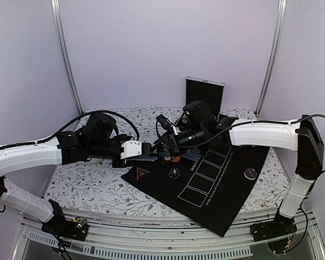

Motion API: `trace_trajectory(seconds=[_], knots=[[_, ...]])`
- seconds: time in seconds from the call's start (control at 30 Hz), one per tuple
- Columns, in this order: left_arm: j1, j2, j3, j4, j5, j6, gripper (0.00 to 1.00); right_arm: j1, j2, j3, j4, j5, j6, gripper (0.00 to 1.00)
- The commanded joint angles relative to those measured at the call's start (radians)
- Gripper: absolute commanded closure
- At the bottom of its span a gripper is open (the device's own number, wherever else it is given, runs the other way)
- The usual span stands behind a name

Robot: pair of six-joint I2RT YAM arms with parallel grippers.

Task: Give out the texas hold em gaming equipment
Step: Pick up the poker card from the face-down deck piles.

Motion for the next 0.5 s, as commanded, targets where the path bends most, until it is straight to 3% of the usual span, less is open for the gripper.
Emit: trace_trajectory(seconds=[0.0, 0.2, 0.47], knots=[[-0.015, -0.026, 0.000, 0.021, 0.008, 0.001, 0.51, 0.005, -0.028, 0.029, -0.087, 0.044, -0.036, 0.37], [-0.015, -0.027, -0.001, 0.022, 0.008, 0.000, 0.51, 0.005, -0.044, 0.053, -0.118, 0.056, -0.051, 0.44], [-0.015, -0.025, -0.001, 0.021, 0.010, 0.001, 0.51, 0.006, -0.047, 0.075, -0.123, 0.034, -0.049, 0.62]])
